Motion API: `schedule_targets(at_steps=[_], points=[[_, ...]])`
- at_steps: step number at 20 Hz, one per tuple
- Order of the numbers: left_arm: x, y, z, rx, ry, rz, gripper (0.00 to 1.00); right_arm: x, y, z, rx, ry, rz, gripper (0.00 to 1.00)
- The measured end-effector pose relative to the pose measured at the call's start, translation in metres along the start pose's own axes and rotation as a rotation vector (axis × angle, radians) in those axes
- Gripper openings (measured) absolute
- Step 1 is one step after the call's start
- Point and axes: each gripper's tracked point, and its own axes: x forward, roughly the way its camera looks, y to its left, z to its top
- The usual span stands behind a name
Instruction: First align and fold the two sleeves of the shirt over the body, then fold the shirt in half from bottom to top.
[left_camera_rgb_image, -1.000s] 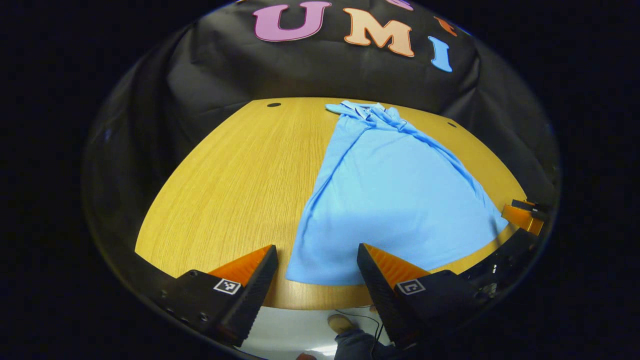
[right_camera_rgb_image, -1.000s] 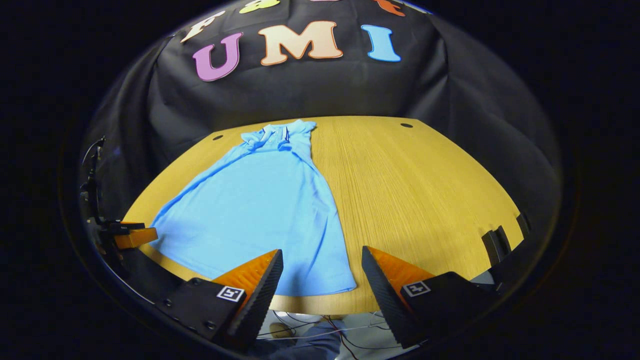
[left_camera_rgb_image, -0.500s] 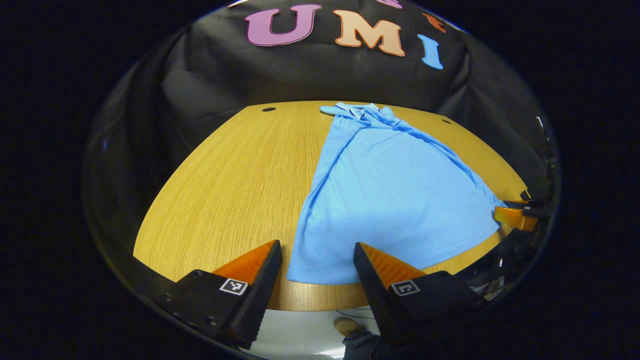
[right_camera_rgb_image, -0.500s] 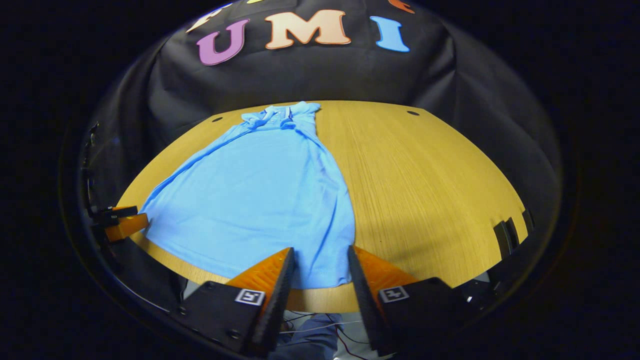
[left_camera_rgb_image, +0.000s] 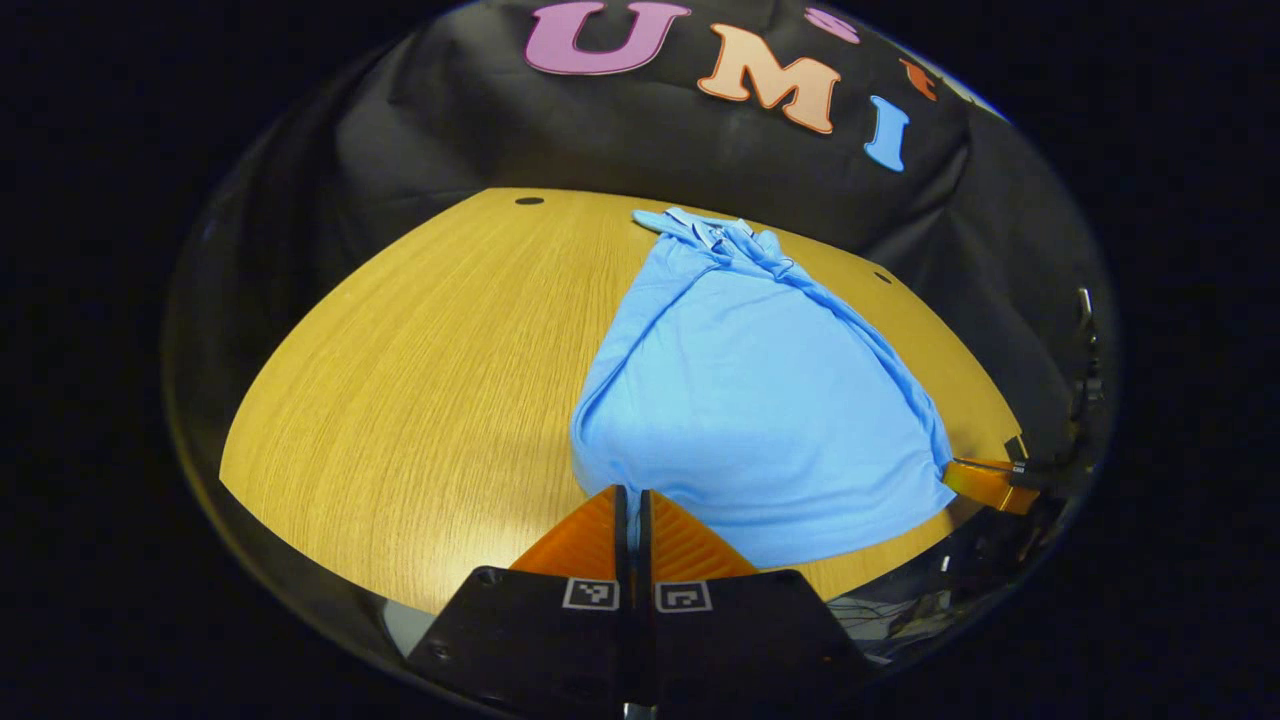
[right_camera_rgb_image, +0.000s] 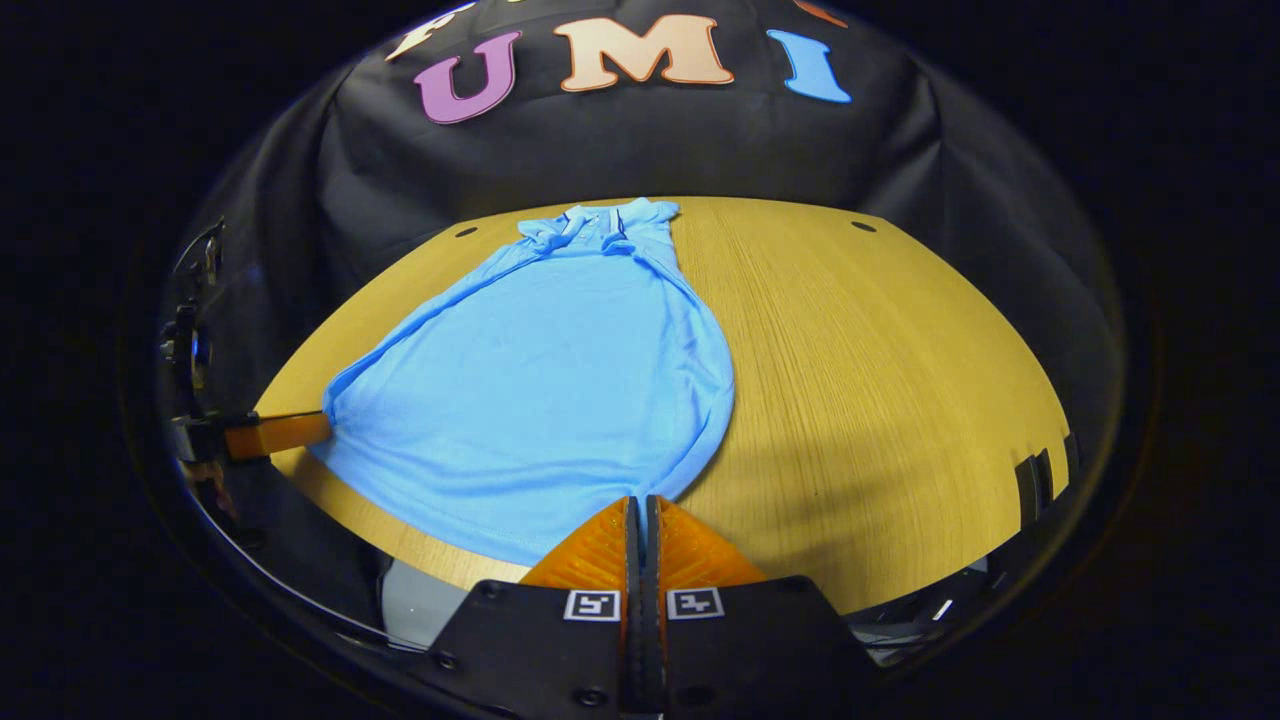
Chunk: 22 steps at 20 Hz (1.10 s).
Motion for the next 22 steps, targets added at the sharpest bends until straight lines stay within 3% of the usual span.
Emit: schedule_targets(at_steps=[10, 18, 22], points=[[-0.007, -0.042, 0.128, -0.009, -0.161, -0.073, 0.00, -0.005, 0.021, 0.148, 0.029, -0.219, 0.135, 0.03], [0.037, -0.057, 0.240, -0.030, -0.253, -0.019, 0.00, 0.041, 0.006, 0.260, 0.056, -0.306, 0.230, 0.03], [0.063, -0.065, 0.288, -0.020, -0.297, -0.011, 0.00, 0.073, -0.006, 0.308, 0.078, -0.336, 0.221, 0.02]])
